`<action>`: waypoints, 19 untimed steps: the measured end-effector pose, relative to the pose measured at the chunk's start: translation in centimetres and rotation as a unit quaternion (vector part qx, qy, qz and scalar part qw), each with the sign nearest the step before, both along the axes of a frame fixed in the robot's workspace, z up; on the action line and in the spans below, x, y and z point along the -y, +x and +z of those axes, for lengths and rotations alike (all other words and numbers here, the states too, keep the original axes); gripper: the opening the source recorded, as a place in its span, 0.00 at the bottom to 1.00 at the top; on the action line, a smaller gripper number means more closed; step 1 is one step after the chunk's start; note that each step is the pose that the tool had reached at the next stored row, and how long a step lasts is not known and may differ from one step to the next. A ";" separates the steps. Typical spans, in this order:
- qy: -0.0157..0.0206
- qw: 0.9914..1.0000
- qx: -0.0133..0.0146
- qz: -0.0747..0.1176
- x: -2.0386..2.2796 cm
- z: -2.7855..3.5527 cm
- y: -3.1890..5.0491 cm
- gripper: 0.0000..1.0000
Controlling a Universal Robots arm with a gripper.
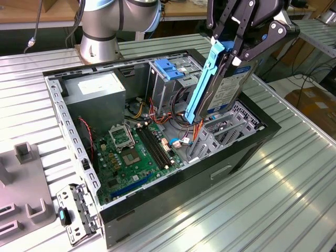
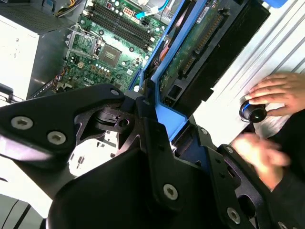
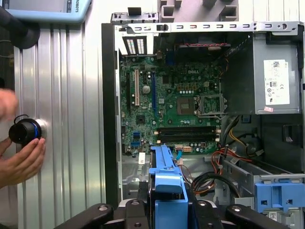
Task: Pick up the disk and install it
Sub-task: 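Insert the disk into the insertion slot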
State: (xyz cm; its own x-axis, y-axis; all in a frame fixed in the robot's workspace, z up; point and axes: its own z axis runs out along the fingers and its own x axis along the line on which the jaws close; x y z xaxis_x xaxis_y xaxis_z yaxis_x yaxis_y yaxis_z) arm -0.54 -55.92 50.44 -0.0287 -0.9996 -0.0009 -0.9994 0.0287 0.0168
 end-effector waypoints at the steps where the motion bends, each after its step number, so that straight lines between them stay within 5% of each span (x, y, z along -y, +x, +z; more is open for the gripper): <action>1: 0.000 1.000 0.000 0.000 0.00 0.00 0.00 0.37; 12: 0.000 1.000 0.000 0.000 0.00 -0.04 0.40 0.37; 19: 0.000 1.000 0.000 0.007 0.04 -0.61 1.04 0.37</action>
